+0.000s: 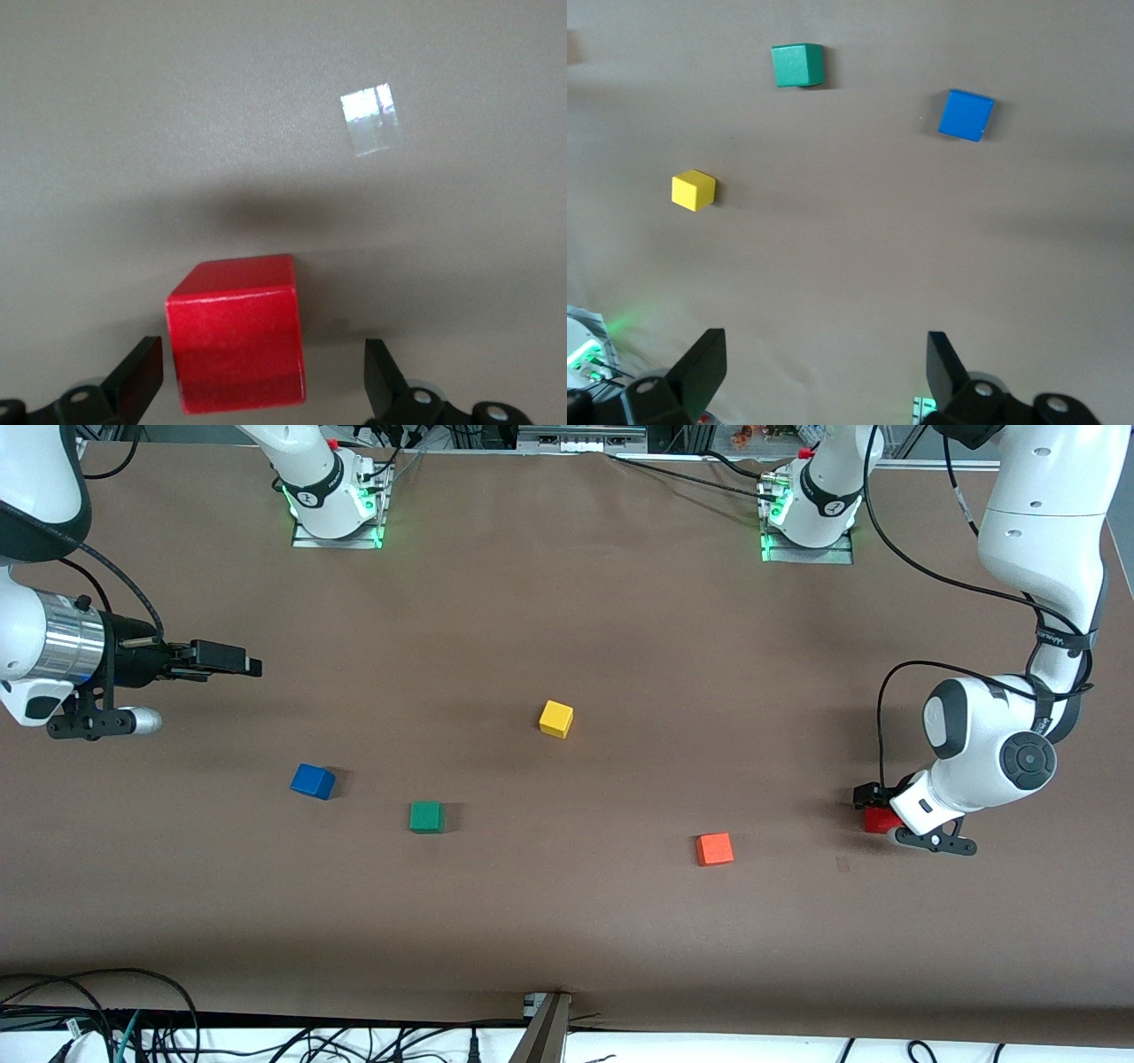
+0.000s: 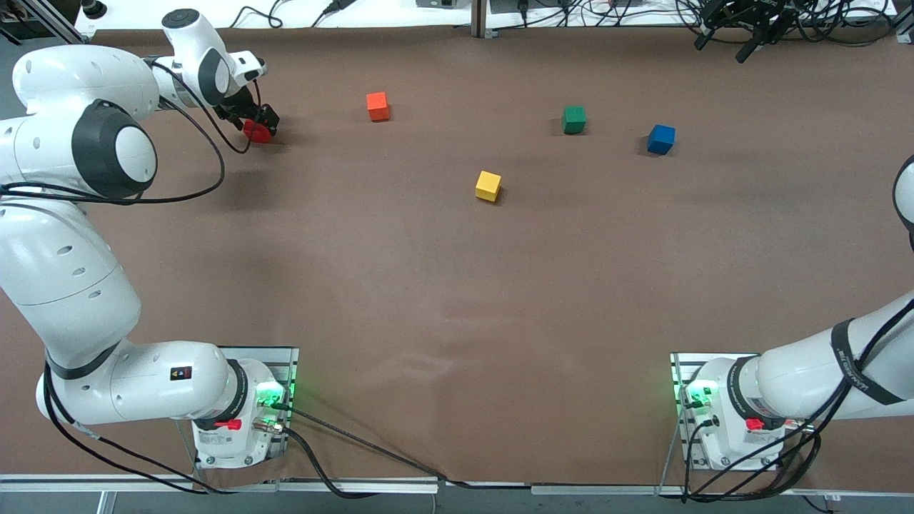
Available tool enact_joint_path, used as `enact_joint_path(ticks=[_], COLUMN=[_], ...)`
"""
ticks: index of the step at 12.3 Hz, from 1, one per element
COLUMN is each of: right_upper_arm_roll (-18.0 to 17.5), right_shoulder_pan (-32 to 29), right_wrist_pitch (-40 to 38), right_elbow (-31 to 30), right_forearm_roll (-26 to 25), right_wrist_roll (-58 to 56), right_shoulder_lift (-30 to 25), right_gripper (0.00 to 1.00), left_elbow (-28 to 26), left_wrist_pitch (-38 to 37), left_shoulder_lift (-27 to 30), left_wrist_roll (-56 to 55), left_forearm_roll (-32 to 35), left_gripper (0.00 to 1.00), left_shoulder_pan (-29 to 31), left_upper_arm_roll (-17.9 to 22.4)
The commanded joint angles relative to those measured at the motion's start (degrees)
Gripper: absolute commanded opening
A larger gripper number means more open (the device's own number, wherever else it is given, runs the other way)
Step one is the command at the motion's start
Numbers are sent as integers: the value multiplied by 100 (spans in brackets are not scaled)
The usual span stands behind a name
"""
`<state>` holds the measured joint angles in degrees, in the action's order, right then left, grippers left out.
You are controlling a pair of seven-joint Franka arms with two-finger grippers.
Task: Pass red block to right arm, stack on blue
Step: 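Grasp the red cube with the left gripper while the right gripper advances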
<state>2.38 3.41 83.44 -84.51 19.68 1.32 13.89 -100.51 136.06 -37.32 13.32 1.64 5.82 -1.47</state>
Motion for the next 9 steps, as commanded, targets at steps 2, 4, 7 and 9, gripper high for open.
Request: enact_joint_path(ticks=[2, 4, 7, 9], right_upper_arm_roll=[-53, -88, -89, -89], right_shoulder_pan=[-68, 89, 423, 538], right_wrist_pitch=[75, 75, 417, 444], right_elbow=[163, 155, 155, 155], right_forearm_roll=[702, 739, 1422, 2177], right_wrist_roll=[-35, -35, -27, -27], right_shoulder_lift=[350, 578, 816, 974], right_gripper=[100, 100, 100, 100], left_elbow=[303, 312, 330, 356], left_wrist_pitch=[-1, -18, -54, -88], left_shoulder_lift=[-170, -179, -170, -153], left_wrist_roll=[66, 101, 83, 83], left_forearm_roll=[117, 186, 468, 477], left_gripper=[100, 64, 0, 0], left_shoulder_pan=[-54, -54, -63, -63], left_upper_arm_roll=[50, 59, 50, 50])
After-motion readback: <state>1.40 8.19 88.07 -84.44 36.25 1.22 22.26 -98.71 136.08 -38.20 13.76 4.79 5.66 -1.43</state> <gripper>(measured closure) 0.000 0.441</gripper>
